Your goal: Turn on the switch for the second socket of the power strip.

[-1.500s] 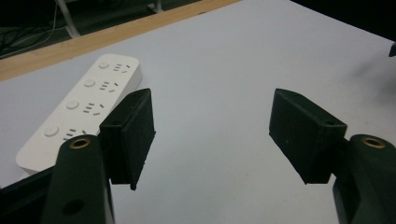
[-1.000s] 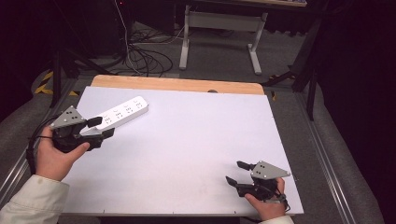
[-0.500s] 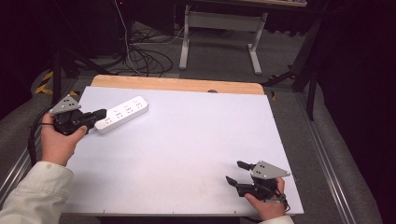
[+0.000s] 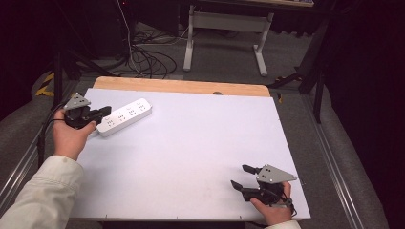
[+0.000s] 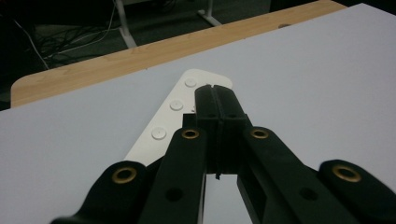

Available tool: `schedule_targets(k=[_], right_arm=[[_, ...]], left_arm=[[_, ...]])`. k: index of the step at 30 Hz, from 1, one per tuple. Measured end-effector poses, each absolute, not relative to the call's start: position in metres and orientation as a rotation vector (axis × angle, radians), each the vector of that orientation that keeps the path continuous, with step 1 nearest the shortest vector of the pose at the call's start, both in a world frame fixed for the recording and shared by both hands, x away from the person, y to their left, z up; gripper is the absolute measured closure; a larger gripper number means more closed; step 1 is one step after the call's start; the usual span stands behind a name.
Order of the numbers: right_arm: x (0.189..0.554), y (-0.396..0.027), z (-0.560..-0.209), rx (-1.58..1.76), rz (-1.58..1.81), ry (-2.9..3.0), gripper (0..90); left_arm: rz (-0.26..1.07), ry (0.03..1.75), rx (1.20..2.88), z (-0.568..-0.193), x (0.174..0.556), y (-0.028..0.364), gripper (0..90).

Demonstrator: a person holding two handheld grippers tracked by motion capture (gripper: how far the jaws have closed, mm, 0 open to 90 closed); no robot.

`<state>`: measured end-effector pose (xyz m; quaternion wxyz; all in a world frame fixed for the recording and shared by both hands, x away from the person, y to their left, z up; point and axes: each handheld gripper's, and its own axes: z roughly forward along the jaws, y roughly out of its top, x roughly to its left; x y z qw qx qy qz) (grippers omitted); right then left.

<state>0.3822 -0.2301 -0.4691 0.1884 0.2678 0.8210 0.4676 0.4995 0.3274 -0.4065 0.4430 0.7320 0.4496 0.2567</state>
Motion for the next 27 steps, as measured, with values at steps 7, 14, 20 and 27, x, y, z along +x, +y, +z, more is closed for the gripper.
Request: schedule_targets(k=[7,14,20,27], right_arm=[[0.382,-0.230,-0.470,0.753,1.316,2.311,31.7],[0.382,-0.231,-0.470,0.751,1.317,2.311,30.9],[0.382,-0.230,-0.470,0.750,1.311,2.313,30.7],[0.381,-0.231,-0.470,0.741,1.319,2.311,30.7]], left_arm=[[0.649,1.172,1.768,-0.418,0.514,0.324,89.6],[0.654,1.226,1.740,-0.429,0.526,0.322,88.5],[0.659,1.247,1.785,-0.441,0.535,0.323,89.7],[0.680,1.239,1.829,-0.452,0.542,0.322,89.7]])
